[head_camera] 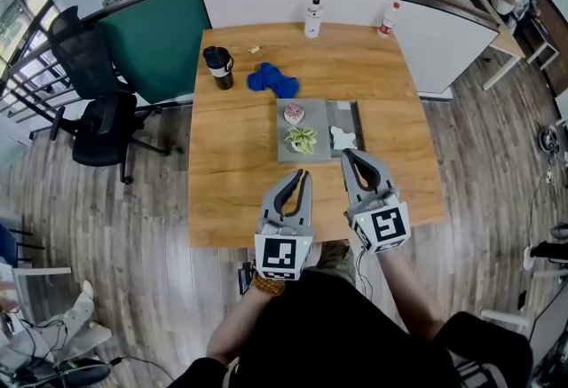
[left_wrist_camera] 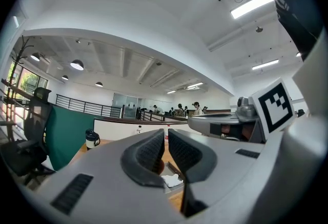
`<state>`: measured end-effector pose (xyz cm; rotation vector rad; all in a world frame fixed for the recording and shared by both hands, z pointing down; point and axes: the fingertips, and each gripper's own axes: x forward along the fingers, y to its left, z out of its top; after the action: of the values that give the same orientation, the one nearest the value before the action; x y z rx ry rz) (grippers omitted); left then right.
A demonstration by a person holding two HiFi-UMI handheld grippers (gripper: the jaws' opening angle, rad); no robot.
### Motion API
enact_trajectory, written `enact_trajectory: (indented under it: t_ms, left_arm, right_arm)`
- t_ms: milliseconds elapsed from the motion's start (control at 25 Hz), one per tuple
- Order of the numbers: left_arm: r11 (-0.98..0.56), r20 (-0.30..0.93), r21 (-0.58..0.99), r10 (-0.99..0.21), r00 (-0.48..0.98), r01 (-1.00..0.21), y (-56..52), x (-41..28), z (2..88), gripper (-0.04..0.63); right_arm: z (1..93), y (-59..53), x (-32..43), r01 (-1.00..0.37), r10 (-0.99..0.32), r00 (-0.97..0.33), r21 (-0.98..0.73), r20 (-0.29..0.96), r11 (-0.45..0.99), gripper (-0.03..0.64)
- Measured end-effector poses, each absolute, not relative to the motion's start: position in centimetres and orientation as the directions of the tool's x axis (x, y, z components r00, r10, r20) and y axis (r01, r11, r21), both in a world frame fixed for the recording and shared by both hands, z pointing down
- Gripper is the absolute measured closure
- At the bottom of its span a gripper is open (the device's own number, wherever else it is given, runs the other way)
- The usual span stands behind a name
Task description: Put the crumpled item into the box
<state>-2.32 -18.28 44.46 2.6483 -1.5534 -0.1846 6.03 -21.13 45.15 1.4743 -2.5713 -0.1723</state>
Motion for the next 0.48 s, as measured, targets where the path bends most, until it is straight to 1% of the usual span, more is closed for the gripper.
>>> enact_trajectory:
  t_ms: [480]
  left_arm:
    - [-0.475, -0.086, 0.133, -0.88, 0.468, -0.87, -18.2, -2.9, 44.1, 0.554]
  right_arm:
    - [45.5, -18.4, 4.3, -0.855, -0.876, -0.478, 0.193, 0.068, 0.481, 0.609]
